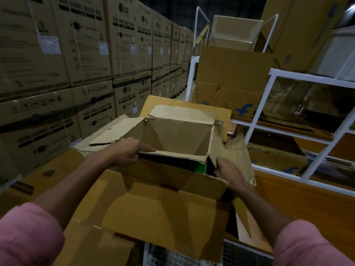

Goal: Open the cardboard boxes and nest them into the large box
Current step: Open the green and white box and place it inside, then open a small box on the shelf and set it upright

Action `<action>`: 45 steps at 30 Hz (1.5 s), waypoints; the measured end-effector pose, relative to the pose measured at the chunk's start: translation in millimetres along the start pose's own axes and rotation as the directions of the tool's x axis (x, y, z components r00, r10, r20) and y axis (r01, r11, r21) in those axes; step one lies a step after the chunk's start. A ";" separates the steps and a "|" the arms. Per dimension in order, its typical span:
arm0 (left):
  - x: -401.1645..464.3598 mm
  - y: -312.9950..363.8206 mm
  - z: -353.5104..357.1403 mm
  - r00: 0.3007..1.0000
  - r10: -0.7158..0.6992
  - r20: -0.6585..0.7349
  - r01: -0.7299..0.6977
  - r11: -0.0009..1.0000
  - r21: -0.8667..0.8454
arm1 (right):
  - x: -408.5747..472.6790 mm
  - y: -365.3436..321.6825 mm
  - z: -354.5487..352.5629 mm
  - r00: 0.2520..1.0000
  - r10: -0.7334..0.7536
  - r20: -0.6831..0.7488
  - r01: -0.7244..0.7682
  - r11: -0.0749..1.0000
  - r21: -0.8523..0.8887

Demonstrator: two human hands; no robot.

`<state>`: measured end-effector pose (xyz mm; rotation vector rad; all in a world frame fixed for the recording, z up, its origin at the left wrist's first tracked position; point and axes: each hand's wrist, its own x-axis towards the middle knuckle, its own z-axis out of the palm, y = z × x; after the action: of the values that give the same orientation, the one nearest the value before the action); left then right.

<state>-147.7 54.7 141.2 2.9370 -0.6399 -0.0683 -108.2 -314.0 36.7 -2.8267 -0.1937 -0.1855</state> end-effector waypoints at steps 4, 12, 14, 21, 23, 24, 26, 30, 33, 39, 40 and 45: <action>0.0 -2.6 6.2 0.999 -0.042 -0.005 0.042 0.999 -0.011 | -7.5 5.0 -31.9 0.951 -0.118 -0.285 0.060 0.977 -0.203; 14.6 46.7 25.2 0.995 -0.014 0.095 0.010 0.999 0.043 | -13.4 22.9 -63.8 0.985 0.052 0.164 0.020 0.913 -0.408; 18.5 58.9 29.3 0.991 -0.029 0.133 0.017 0.996 0.087 | -17.2 26.6 -64.1 0.978 0.071 0.198 0.012 0.920 -0.391; 17.7 143.7 31.0 0.991 0.120 0.053 -0.108 0.976 -0.187 | -51.3 45.6 -65.9 0.996 -0.046 -0.083 0.027 0.976 -0.214; 21.5 184.4 36.5 0.985 0.127 -0.116 -0.145 0.976 -0.165 | -67.0 54.5 -66.8 0.981 -0.059 -0.183 0.033 0.990 -0.140; 25.7 204.8 42.1 0.972 0.131 -0.194 -0.148 0.986 -0.079 | -74.8 60.1 -67.7 0.973 -0.059 -0.225 0.036 0.994 -0.104; 35.7 247.1 53.5 0.932 0.169 -0.319 -0.156 0.985 0.068 | -91.3 76.3 -70.7 0.956 -0.042 -0.290 0.031 0.999 -0.041; 60.8 336.0 85.5 0.876 0.271 -0.399 -0.243 0.963 0.121 | -134.3 133.5 -84.7 0.943 0.035 -0.330 -0.031 0.999 0.017; 83.2 402.4 118.3 0.897 0.275 -0.347 -0.252 0.961 0.109 | -176.7 194.6 -96.0 0.931 0.128 -0.340 -0.122 0.992 0.041; 120.1 529.2 189.9 0.926 0.299 -0.229 -0.289 0.954 0.077 | -270.2 330.9 -108.0 0.880 0.371 -0.296 -0.362 0.928 0.089; 124.5 548.6 199.1 0.925 0.308 -0.220 -0.298 0.951 0.079 | -282.9 350.7 -111.9 0.867 0.401 -0.295 -0.395 0.915 0.084; 153.7 627.5 231.0 0.913 0.356 -0.199 -0.348 0.934 0.075 | -321.1 433.1 -129.9 0.813 0.498 -0.301 -0.490 0.865 0.110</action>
<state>-282.7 -602.7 -1.5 2.7572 -1.1306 0.2894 -371.7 -799.5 -12.3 -2.6556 0.6048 -0.5089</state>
